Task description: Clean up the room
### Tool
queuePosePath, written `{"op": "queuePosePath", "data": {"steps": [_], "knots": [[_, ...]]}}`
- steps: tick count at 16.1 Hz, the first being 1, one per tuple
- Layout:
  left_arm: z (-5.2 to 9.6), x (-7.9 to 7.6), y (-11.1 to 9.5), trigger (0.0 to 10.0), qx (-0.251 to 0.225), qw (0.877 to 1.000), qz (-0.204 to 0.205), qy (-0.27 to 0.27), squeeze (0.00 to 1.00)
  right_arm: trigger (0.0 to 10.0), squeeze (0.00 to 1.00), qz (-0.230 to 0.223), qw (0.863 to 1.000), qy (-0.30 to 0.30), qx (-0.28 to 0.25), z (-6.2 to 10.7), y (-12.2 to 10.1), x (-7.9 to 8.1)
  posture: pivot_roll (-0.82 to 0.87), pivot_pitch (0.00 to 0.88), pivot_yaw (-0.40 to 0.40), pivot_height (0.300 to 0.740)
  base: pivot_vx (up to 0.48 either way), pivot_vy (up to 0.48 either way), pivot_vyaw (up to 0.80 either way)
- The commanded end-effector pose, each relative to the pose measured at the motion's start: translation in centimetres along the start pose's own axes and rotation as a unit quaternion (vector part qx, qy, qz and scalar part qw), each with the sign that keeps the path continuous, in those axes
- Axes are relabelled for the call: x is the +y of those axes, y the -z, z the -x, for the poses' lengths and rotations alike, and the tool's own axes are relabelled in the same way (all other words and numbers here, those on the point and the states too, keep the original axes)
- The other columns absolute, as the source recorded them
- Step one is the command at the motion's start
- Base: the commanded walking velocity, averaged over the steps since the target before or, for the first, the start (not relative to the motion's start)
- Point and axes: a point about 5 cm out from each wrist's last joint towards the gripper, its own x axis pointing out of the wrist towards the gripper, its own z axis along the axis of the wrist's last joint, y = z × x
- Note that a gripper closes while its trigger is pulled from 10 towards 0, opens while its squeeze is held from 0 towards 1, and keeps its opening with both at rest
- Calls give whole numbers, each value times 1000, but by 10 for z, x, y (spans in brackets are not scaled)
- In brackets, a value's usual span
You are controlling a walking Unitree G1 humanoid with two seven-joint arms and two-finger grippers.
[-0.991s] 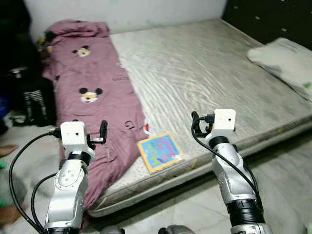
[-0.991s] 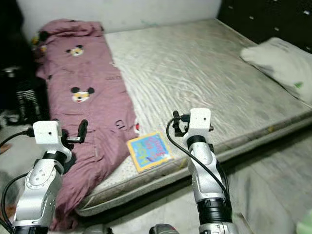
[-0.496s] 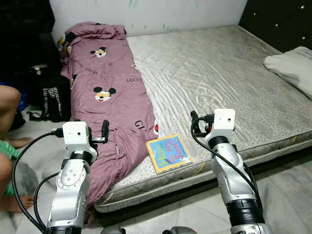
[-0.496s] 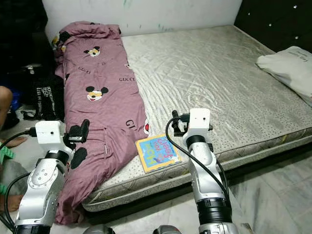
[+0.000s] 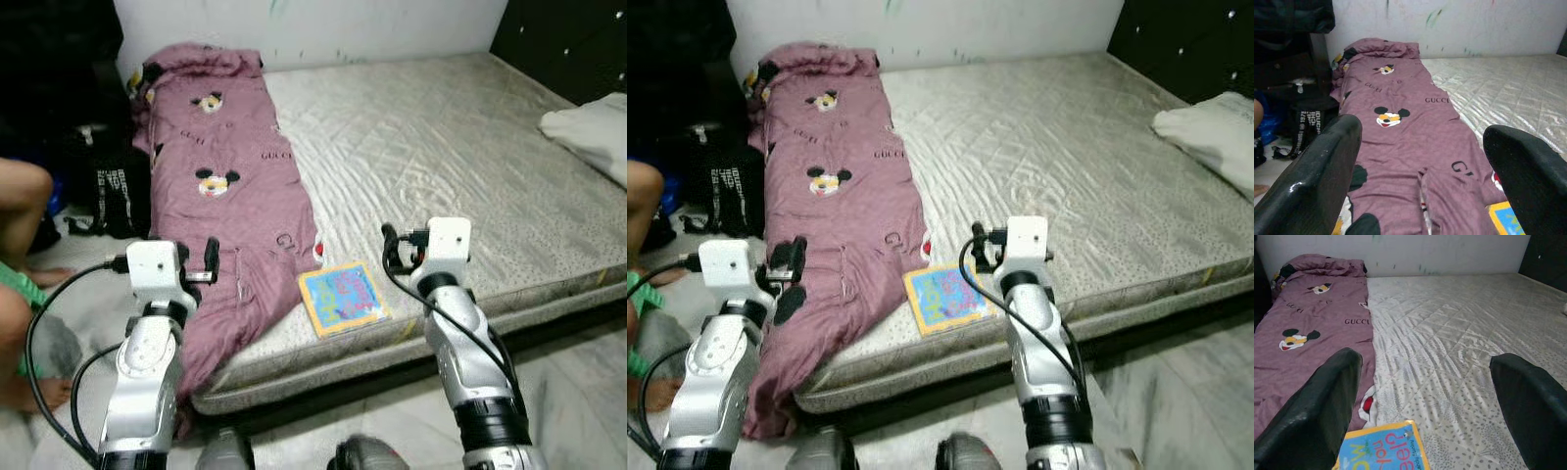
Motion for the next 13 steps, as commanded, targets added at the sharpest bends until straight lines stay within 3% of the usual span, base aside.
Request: {"op": "queuePosePath", "data": {"steps": [1,13], "knots": [[0,2,3,10000,7,1000,-4,-8,0,10000,0,2,1000,-6,4,-1,2,1,-93,12,-20,631,0,0,0],[-3,3,2,10000,7,1000,-9,-25,0,10000,0,11,1000,-16,7,-5,3,5,-90,6,-28,631,0,0,0]]}}
